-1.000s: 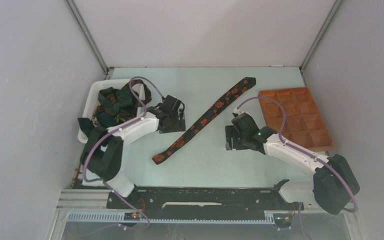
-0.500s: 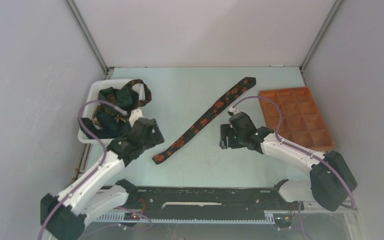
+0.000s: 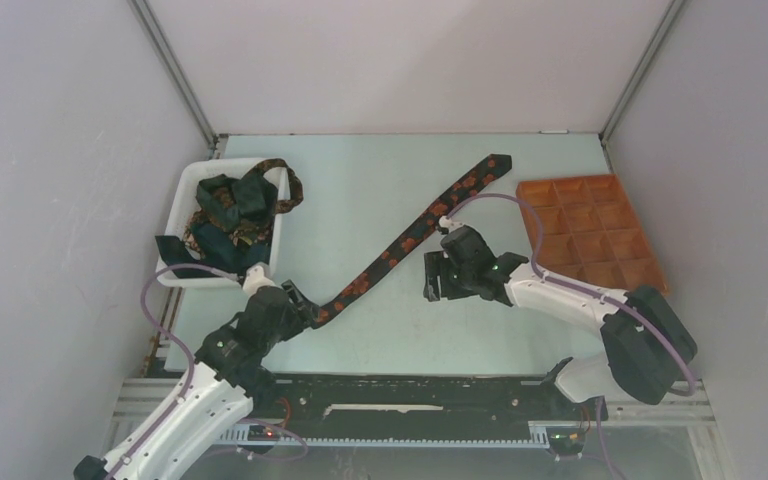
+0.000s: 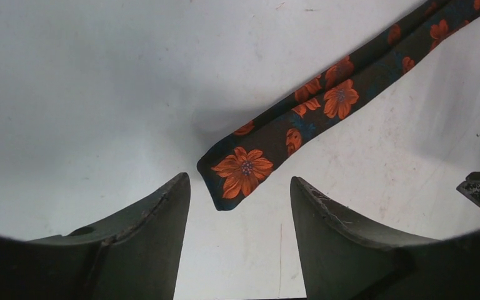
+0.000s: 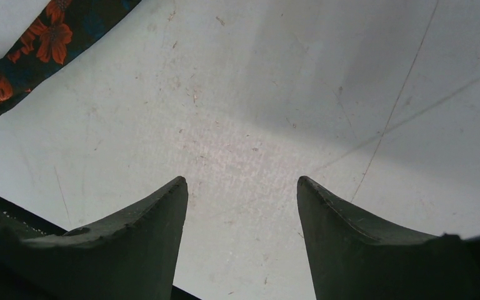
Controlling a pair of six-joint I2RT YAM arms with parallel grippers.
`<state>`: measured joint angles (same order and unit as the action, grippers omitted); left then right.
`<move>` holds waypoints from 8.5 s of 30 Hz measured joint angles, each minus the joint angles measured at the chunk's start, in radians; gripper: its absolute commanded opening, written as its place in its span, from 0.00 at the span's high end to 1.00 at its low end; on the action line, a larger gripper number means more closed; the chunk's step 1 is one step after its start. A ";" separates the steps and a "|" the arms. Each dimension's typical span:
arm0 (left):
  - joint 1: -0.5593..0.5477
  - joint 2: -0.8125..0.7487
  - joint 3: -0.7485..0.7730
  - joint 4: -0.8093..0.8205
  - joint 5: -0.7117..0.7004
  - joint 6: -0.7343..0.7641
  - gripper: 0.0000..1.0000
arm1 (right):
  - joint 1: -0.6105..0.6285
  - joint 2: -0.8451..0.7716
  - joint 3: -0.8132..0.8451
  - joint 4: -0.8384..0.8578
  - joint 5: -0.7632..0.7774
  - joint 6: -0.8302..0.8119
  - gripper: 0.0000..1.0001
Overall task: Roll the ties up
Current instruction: Roll the tie at the center of the board.
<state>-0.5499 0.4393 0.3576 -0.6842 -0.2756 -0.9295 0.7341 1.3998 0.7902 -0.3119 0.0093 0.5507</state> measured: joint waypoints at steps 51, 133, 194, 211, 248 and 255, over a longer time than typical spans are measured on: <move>0.000 -0.064 -0.179 0.130 -0.009 -0.156 0.19 | 0.243 0.320 0.362 0.127 -0.127 0.079 0.38; -0.053 -0.142 -0.087 -0.014 -0.126 -0.066 1.00 | 0.295 0.750 0.720 0.134 -0.263 0.163 0.79; -0.054 0.294 0.095 0.002 -0.142 -0.257 1.00 | 0.323 0.830 0.746 0.188 -0.373 0.175 0.86; -0.047 0.432 0.124 0.063 -0.149 -0.268 1.00 | 0.282 0.808 0.719 0.165 -0.392 0.137 0.87; -0.035 0.447 0.002 0.257 -0.150 -0.381 0.79 | 0.215 0.663 0.568 0.312 -0.516 0.070 0.55; -0.035 0.422 -0.010 0.257 -0.161 -0.393 0.83 | 0.216 0.684 0.568 0.343 -0.519 0.086 0.55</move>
<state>-0.5846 0.8612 0.3473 -0.4271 -0.4370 -1.3224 0.9497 2.0838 1.3582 0.0315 -0.5098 0.6365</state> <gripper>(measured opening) 0.185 0.448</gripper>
